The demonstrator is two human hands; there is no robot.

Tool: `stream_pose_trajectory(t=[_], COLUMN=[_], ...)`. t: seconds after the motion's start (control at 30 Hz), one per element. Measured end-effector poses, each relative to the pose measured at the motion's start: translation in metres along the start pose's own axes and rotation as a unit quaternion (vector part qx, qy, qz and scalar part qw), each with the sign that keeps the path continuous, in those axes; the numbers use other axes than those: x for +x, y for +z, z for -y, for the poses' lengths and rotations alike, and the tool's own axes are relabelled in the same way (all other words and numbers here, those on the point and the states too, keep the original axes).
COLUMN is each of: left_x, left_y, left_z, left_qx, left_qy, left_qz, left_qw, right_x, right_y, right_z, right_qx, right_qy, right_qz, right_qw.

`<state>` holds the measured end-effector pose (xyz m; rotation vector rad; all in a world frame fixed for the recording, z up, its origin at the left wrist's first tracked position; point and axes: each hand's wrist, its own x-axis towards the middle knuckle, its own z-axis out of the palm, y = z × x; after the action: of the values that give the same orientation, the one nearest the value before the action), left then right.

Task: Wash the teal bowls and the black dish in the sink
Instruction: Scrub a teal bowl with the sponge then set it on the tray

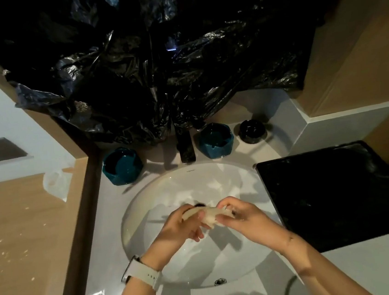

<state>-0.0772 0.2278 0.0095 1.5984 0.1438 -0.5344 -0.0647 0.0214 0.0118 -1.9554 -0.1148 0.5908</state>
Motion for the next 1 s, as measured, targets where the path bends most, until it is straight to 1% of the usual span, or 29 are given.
stream_pose_trajectory(t=[0.07,0.13,0.2,0.23,0.3,0.33,0.43,0.5,0.57,0.63,0.67,0.77,0.83,0.9,0.93,1.0], left_x=[-0.009,-0.012,-0.015,-0.018,-0.025,-0.028,-0.034,-0.035,-0.037,-0.038,-0.037,-0.036,-0.037,-0.037,-0.037,-0.036], left_y=[0.004,0.010,0.017,0.020,0.025,0.027,0.028,0.024,0.017,0.014,0.012,0.010,0.011,0.012,0.011,0.008], left_z=[-0.002,-0.007,-0.014,-0.018,-0.021,-0.022,-0.022,-0.021,-0.021,-0.024,-0.024,-0.022,-0.021,-0.020,-0.020,-0.022], left_qx=[-0.019,-0.046,-0.087,-0.102,-0.105,-0.112,-0.163,-0.232,-0.342,-0.411,-0.415,-0.365,-0.335,-0.319,-0.319,-0.328], left_qy=[-0.026,-0.071,-0.117,-0.126,-0.108,-0.098,-0.097,-0.110,-0.152,-0.178,-0.174,-0.143,-0.128,-0.106,-0.092,-0.067], left_qz=[-0.012,-0.037,-0.041,-0.041,-0.063,-0.072,-0.103,-0.118,-0.121,-0.141,-0.153,-0.176,-0.171,-0.178,-0.183,-0.181], left_qw=[0.999,0.996,0.988,0.986,0.987,0.986,0.977,0.959,0.919,0.883,0.880,0.903,0.918,0.925,0.925,0.925], right_x=[-0.005,-0.010,-0.013,-0.015,-0.017,-0.017,-0.022,-0.026,-0.028,-0.031,-0.033,-0.037,-0.037,-0.037,-0.036,-0.036], right_y=[0.004,0.010,0.014,0.016,0.016,0.015,0.017,0.018,0.016,0.013,0.011,0.010,0.010,0.008,0.005,0.000], right_z=[-0.005,-0.006,-0.005,-0.005,-0.003,0.000,0.010,0.015,0.019,0.022,0.024,0.032,0.039,0.048,0.052,0.054], right_qx=[0.017,0.018,-0.002,-0.027,-0.084,-0.093,-0.041,-0.025,-0.047,-0.069,-0.068,0.002,0.054,0.078,0.090,0.104], right_qy=[-0.029,-0.060,-0.085,-0.103,-0.149,-0.165,-0.174,-0.186,-0.223,-0.260,-0.263,-0.197,-0.159,-0.136,-0.123,-0.088], right_qz=[-0.054,-0.112,-0.154,-0.174,-0.213,-0.229,-0.263,-0.287,-0.308,-0.305,-0.295,-0.255,-0.251,-0.244,-0.229,-0.167], right_qw=[0.998,0.992,0.984,0.979,0.962,0.955,0.948,0.939,0.924,0.914,0.916,0.947,0.953,0.957,0.961,0.976])
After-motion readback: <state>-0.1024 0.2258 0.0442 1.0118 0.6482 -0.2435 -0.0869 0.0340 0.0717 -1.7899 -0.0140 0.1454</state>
